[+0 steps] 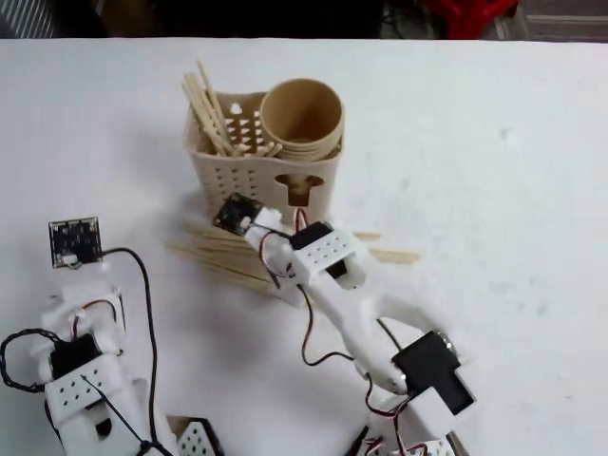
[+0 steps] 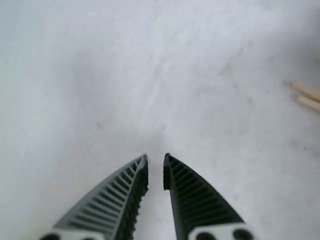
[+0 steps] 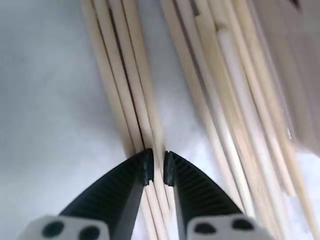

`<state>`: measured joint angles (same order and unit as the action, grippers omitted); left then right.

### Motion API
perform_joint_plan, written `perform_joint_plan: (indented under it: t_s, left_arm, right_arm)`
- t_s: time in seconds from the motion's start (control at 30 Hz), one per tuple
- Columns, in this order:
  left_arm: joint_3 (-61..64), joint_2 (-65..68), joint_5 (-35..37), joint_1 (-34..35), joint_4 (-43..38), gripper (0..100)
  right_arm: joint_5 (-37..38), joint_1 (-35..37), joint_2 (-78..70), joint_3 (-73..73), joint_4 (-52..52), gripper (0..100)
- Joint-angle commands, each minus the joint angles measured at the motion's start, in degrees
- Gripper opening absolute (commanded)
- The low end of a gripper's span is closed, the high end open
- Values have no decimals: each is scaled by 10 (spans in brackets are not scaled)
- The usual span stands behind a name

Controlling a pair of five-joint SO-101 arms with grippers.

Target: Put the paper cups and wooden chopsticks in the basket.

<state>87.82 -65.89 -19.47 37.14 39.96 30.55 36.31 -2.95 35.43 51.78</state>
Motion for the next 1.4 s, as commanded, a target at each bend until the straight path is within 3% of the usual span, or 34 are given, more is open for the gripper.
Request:
perform_joint_plan:
  t_s: [0.0,0.2,0.67,1.13,1.37]
  left_arm:
    - [-3,-7,-4,-7,-14,76]
    - [-3,-7,-4,-7,-14,76]
    - [-3,-7,-4,-7,-14,76]
    - [-3,-7,-4,-7,-14,76]
    - [-3,-7,-4,-7,-14,76]
  right_arm:
    - [2,10,-1,3,7,20]
    - [2,12,-3,3,7,149]
    - [2,20,-23,6,-9,16]
    - [5,22,143,91,-11,16]
    - [8,30,205,161,-92,18]
